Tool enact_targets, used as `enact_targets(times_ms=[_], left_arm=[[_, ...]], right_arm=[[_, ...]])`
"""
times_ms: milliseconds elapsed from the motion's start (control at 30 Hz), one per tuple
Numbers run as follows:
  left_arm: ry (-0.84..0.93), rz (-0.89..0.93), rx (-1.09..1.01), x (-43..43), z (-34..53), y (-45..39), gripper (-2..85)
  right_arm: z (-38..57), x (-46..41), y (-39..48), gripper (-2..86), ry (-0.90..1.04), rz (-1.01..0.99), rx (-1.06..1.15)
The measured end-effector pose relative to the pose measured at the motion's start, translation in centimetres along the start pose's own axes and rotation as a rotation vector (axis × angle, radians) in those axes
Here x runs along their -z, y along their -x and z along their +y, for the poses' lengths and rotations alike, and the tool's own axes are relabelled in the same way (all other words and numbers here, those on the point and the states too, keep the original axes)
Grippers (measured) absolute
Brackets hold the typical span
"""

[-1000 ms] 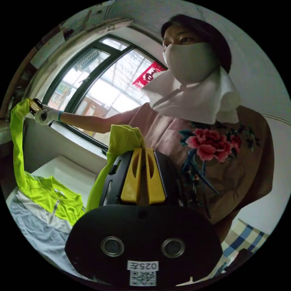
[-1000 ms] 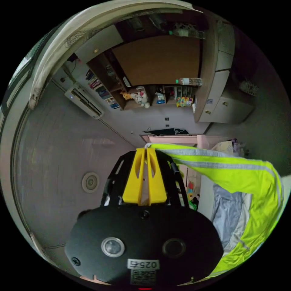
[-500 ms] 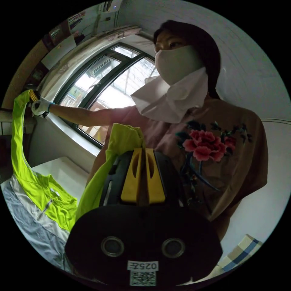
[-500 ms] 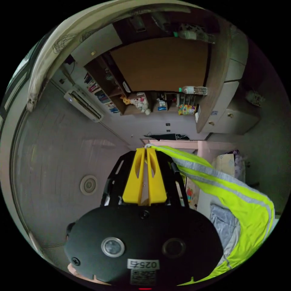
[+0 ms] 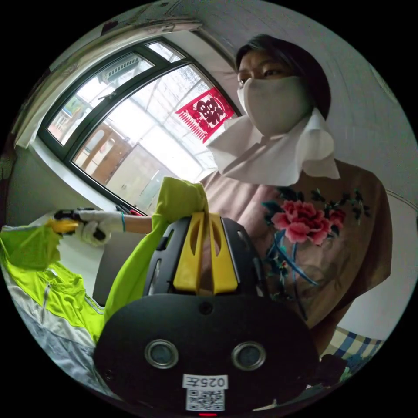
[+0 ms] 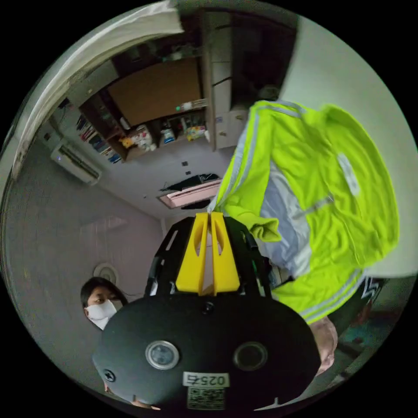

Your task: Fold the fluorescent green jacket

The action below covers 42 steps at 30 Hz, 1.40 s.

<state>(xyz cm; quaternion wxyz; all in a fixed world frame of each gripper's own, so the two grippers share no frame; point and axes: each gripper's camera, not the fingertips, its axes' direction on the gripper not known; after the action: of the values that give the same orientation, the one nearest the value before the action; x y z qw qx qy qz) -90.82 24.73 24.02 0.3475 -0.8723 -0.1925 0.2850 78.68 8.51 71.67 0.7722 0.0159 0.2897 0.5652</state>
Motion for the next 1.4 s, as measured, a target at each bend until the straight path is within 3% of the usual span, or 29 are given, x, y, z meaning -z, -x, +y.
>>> enact_targets(times_ms=[133, 267, 533, 633, 700, 800, 1033, 1233, 1333, 1400], left_arm=[[0.011, 0.074, 0.013, 0.8, -0.2, 1.2, -1.6], [0.032, 0.139, 0.023, 0.5, -0.6, 2.0, -1.6], [0.083, 0.158, 0.018, -1.1, -0.3, 1.3, -1.6], [0.084, 0.151, 0.019, -1.7, -0.2, 1.4, -1.6], [0.084, 0.147, 0.023, -2.2, -0.3, 1.5, -1.6], [0.114, 0.114, 0.017, -2.9, -0.7, 1.0, -1.6], [0.190, 0.053, 0.018, -4.7, -1.4, 0.3, -1.6], [0.221, -0.090, 0.058, -5.6, -3.0, 0.8, -1.6], [0.224, -0.181, 0.037, -5.2, -4.2, 0.6, -1.6], [0.206, -0.222, 0.054, -4.4, -4.5, 1.5, -1.6]], right_arm=[[3.9, 0.9, -7.9, -0.6, -0.072, 0.022, -0.175], [6.2, -0.7, -14.4, -0.6, -0.161, -0.251, -0.345], [9.0, -7.0, -7.0, -0.7, 0.002, -0.300, -0.110], [9.5, -7.0, -7.7, -0.7, -0.005, -0.099, -0.076], [9.4, -6.3, -10.8, -0.7, -0.030, 0.204, -0.123], [10.0, -5.8, -13.6, -0.7, -0.041, 0.482, -0.147], [12.4, -7.1, -15.1, -0.4, 0.018, 0.530, -0.084], [14.2, -8.3, -17.8, 3.6, 0.065, 0.812, 0.017], [17.0, -6.6, -17.0, 8.4, -0.003, 0.780, 0.070], [20.6, -5.1, -13.8, 15.7, -0.112, 0.640, 0.234]])
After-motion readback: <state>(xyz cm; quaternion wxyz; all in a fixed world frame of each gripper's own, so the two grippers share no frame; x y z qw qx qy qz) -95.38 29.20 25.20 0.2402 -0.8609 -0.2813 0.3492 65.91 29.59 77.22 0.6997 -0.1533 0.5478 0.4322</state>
